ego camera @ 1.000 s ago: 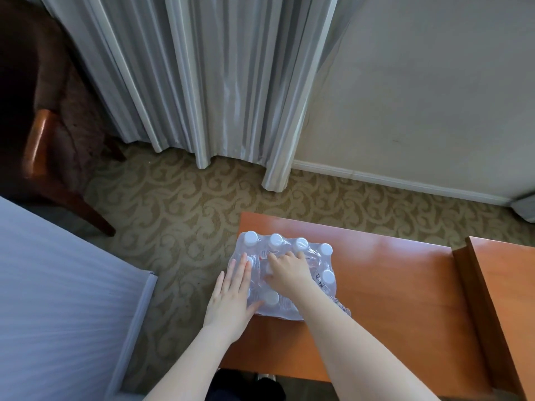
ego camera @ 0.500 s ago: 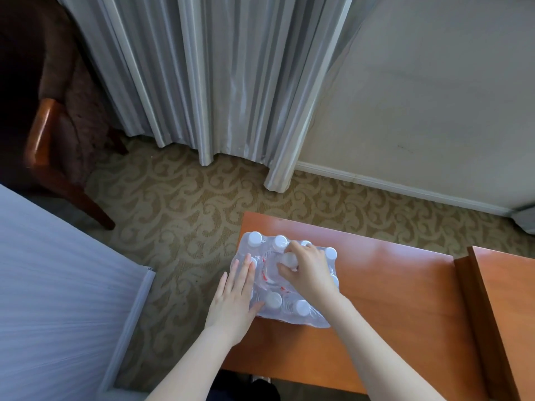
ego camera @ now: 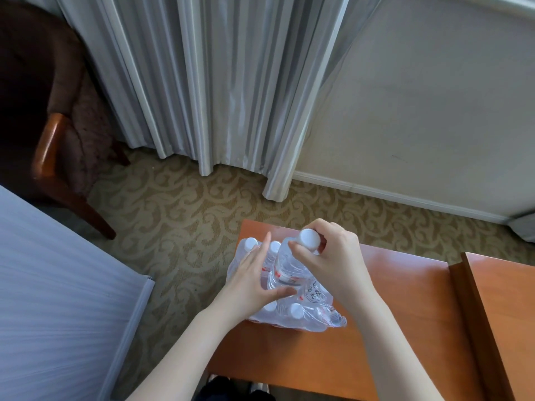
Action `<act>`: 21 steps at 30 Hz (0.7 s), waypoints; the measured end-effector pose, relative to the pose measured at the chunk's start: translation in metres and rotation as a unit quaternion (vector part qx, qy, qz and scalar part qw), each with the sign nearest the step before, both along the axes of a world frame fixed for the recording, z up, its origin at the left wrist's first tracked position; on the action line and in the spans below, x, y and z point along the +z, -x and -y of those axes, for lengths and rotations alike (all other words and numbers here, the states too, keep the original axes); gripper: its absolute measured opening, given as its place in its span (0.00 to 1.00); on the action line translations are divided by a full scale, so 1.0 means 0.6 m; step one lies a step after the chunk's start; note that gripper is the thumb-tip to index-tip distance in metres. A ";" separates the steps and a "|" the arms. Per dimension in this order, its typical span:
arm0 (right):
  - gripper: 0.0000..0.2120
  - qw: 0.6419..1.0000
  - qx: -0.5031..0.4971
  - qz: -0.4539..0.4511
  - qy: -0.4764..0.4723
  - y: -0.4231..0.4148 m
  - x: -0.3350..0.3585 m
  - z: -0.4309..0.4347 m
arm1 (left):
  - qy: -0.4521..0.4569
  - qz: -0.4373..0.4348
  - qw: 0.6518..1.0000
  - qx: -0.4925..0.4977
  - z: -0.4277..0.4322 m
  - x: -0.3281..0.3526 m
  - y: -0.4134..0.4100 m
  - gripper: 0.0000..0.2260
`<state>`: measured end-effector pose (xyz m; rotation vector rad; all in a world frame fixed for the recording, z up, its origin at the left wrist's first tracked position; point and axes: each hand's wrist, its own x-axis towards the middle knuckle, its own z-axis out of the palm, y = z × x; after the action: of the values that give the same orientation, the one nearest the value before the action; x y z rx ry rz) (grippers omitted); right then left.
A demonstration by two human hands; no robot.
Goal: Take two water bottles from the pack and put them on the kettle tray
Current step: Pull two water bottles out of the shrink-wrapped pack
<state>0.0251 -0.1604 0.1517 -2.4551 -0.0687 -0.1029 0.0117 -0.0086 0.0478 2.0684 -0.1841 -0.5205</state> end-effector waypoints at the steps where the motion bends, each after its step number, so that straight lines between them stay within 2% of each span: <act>1: 0.10 1.000 0.008 0.001 0.001 0.001 0.004 -0.005 | 0.041 0.008 0.999 0.010 0.009 0.020 -0.008 0.50; 5: 0.10 1.000 0.025 0.013 -0.004 -0.002 0.019 -0.020 | 0.105 0.062 0.991 0.047 0.032 0.064 -0.036 0.41; 9: 0.10 0.999 0.031 0.011 -0.035 -0.013 0.029 -0.029 | 0.116 0.102 0.982 0.106 0.034 0.085 -0.034 0.18; 11: 0.11 0.998 0.046 -0.007 -0.042 -0.015 0.028 -0.036 | 0.110 0.123 0.977 0.135 0.035 0.089 -0.030 0.11; 14: 0.20 0.992 0.061 -0.054 -0.094 -0.016 0.022 -0.031 | 0.123 0.148 0.969 0.156 0.031 0.087 -0.028 0.10; 17: 0.15 0.991 0.007 -0.012 -0.130 -0.018 -0.011 0.006 | 0.137 0.147 0.960 0.195 0.015 0.079 -0.028 0.12; 19: 0.10 0.996 -0.043 0.010 -0.079 -0.021 -0.057 0.039 | 0.137 0.141 0.956 0.216 0.001 0.074 -0.033 0.12; 21: 0.09 0.998 -0.042 -0.043 0.028 -0.021 -0.120 0.066 | 0.136 0.141 0.954 0.226 -0.012 0.073 -0.038 0.12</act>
<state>0.0379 -0.1998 0.0794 -2.5157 0.0707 -0.0338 0.0347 -0.0013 0.0919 1.8256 0.0541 0.0797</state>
